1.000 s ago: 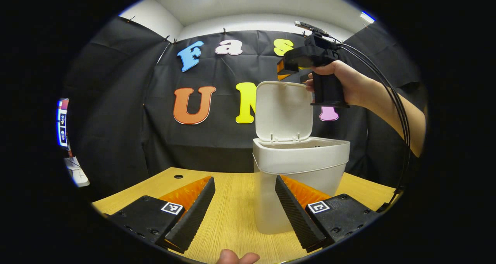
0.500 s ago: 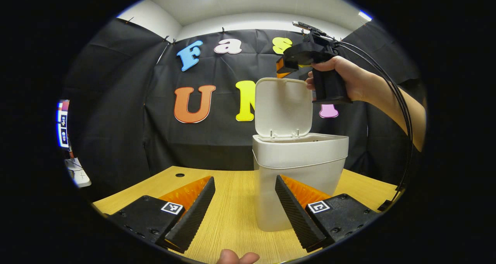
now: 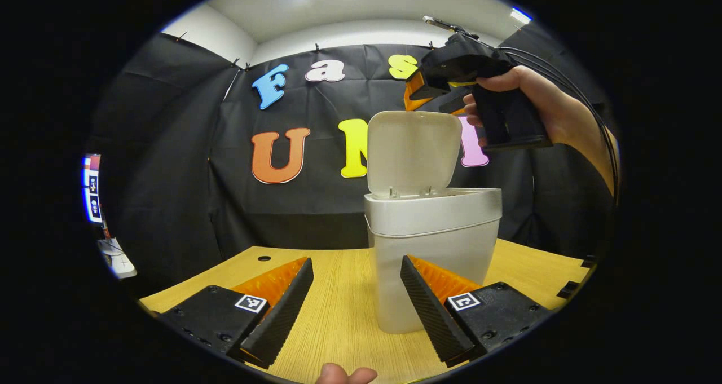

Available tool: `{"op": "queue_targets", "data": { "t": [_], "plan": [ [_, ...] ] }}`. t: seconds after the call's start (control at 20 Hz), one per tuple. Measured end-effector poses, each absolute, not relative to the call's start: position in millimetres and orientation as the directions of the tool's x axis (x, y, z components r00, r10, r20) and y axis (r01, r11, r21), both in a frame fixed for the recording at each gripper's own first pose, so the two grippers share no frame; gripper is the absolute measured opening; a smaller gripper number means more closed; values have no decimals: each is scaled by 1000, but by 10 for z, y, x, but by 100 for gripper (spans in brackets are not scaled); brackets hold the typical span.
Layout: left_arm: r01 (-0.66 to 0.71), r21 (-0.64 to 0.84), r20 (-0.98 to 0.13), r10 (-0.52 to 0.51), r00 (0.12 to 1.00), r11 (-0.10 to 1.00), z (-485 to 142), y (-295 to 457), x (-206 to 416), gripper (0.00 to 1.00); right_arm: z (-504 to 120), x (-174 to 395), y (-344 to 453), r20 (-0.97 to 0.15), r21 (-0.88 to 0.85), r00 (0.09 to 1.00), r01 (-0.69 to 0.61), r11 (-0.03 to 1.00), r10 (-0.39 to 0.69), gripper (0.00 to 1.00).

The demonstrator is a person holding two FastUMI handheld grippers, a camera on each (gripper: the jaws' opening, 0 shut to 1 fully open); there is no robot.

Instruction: Press the lid of the desktop garbage bin to open it, pick up the crumpled paper on the desktop and throw it into the bin, then pick up the pop can on the desktop and drop it into the bin, and finally close the garbage bin lid.

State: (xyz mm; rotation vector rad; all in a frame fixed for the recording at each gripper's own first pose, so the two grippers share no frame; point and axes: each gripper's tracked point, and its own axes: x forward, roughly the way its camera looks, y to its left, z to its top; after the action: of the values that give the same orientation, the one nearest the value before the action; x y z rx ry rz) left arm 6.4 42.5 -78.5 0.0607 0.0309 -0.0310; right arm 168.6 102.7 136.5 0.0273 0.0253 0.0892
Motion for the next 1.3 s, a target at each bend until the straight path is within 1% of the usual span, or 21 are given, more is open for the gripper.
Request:
{"op": "queue_targets", "data": {
  "t": [0.1, 0.25, 0.4, 0.55, 0.7, 0.75, 0.9, 1.0, 1.05, 1.15, 1.2, 1.25, 1.3],
  "plan": [
    [27, 68, -29, -25, 999, 997, -826, 449, 55, 100, 1149, 1564, 1042, -62, 22, 994, -90, 996, 91, 94],
    [30, 42, -37, -28, 999, 999, -898, 466, 66, 100, 770, 1453, 1101, -144, 3, 984, -105, 994, 105, 93],
    [23, 51, -34, -21, 999, 998, -886, 489, 35, 100, 526, 1393, 1120, -177, 26, 978, -105, 994, 108, 92],
    [17, 67, -15, -16, 1000, 998, -823, 479, 28, 100, 322, 1340, 1086, -209, 49, 972, -96, 994, 104, 94],
    [32, 53, -16, -31, 999, 998, -857, 418, 36, 100, 144, 1316, 1057, -224, 41, 970, -89, 995, 96, 96],
    [36, 51, -23, -35, 999, 998, -877, 394, 34, 100, 125, 1302, 1064, -222, 26, 970, -91, 996, 94, 98],
    [42, 60, -14, -41, 999, 997, -843, 373, 27, 100, 100, 1281, 1073, -201, -55, 976, -91, 994, 78, 96],
    [28, 64, -15, -27, 1000, 998, -866, 430, 48, 100, 67, 1279, 1104, -191, -84, 979, -90, 992, 73, 96],
    [20, 67, -20, -18, 1000, 998, -894, 458, 34, 100, 27, 1281, 1096, -194, -83, 978, -89, 993, 72, 94],
    [14, 65, -17, -13, 1000, 998, -877, 481, 41, 100, -6, 1284, 1081, -201, -40, 977, -85, 996, 75, 94],
    [14, 60, -14, -13, 1000, 998, -861, 494, 40, 100, -59, 1280, 1068, -222, 12, 972, -82, 997, 82, 95],
    [15, 57, -10, -14, 1000, 998, -846, 488, 47, 100, -39, 1293, 1069, -216, 50, 972, -80, 996, 89, 95],
    [14, 55, -8, -13, 1000, 998, -830, 489, 43, 100, -100, 1308, 1079, -227, 45, 970, -82, 996, 90, 95]
  ]
}}
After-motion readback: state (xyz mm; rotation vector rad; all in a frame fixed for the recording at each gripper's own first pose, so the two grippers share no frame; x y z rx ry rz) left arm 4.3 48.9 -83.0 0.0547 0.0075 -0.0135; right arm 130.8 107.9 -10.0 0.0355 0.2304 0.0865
